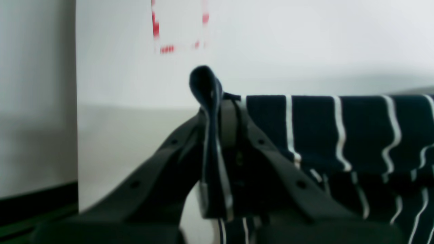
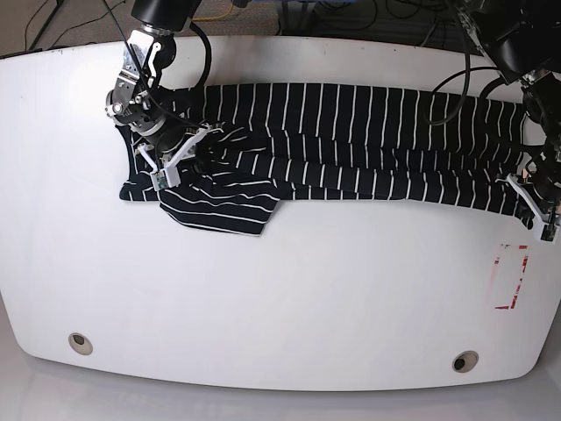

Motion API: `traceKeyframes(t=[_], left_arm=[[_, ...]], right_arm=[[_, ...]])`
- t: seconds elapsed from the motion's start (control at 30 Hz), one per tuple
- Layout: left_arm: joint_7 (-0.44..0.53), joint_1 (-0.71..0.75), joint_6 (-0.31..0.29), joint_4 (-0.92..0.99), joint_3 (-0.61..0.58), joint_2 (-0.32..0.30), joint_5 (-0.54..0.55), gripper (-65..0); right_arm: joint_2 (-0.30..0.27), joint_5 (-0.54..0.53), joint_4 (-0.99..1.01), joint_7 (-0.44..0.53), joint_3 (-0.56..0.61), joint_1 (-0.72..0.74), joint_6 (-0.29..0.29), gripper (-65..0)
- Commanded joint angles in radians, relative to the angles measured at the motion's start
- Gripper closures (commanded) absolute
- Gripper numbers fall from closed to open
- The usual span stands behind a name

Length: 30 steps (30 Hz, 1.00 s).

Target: Layout the t-shirt on the table in an organized manner, then fold the t-shirt properly

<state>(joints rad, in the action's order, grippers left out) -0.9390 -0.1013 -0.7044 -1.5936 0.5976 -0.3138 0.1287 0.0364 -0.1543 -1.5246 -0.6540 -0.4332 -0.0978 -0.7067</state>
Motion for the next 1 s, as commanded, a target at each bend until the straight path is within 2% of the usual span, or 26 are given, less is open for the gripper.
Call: traceKeyframes(t=[0.0,0.83,0.97], left_arm=[[0.019,0.002,0.006,-0.018,0.005,-0.025,0.001,-2.2],[0.019,0.143,0.006,-0.014,0.032,-0.023,-0.001,-2.5],[0.019,0.153,0.006,-0.014,0.029,-0.023,-0.001,-8.1]], right_arm=[[-0.005,0.026,-0.007,-0.019,-0.002,0.005,0.009,-2.2],[0.033,0.063,-0.009,-0.019,-0.002,0.005,0.009,-2.2],[0.035,0.063,-0.009,-0.019,-0.002,0.005,0.009,-2.2]])
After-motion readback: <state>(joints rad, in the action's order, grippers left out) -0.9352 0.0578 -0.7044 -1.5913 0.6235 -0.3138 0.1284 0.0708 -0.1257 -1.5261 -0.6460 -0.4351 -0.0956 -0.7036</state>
